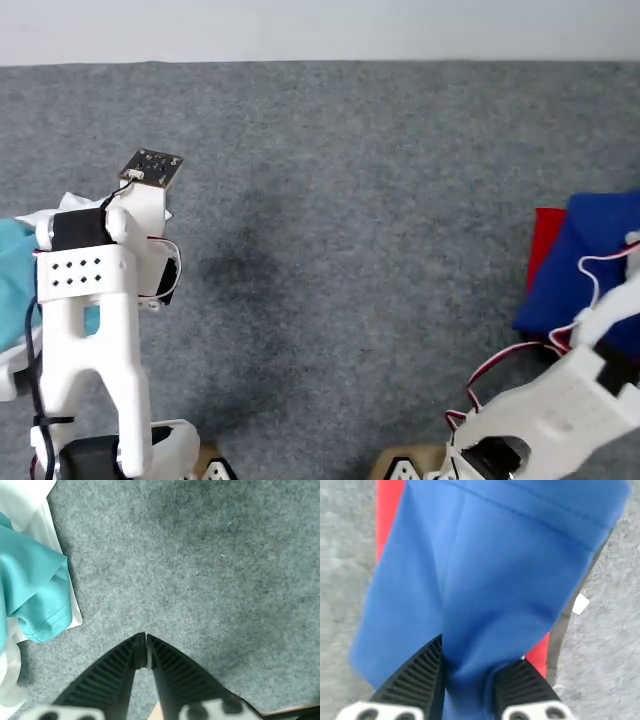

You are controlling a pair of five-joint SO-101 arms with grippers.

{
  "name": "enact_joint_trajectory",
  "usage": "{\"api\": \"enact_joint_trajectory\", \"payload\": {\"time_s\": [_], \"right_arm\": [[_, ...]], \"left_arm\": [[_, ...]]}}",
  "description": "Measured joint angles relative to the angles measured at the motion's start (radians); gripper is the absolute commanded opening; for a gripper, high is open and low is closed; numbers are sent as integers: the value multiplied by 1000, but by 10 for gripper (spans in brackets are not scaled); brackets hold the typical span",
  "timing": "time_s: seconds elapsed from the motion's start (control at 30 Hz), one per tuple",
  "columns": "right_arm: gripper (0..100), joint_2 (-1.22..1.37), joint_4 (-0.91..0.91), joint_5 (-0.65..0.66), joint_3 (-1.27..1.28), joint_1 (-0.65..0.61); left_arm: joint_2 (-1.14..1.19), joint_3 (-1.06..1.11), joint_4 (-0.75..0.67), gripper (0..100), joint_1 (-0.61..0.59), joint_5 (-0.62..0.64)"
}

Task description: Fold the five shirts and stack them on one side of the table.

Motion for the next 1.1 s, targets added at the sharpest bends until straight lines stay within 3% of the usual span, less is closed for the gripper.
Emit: {"api": "enact_joint_trajectory", "payload": {"time_s": [0.23,0.47,0.57,0.73,0.83,0.93,1.1], "right_arm": [[386,6,6,-32,-43,9],[393,-38,121,-133,-101,-6],[331,-69,147,-137,-101,-48],[2,-77,149,-140,-101,-109],[57,-77,149,-140,-89,-146],[4,-77,149,-140,-14,-176],[9,-94,149,-141,121,-210]], "left_arm": [[0,0,0,6,0,0],[0,0,0,6,0,0],[0,0,0,6,0,0],[0,0,0,6,0,0],[0,0,0,6,0,0],[0,0,0,6,0,0],[-8,0,0,6,0,0]]}}
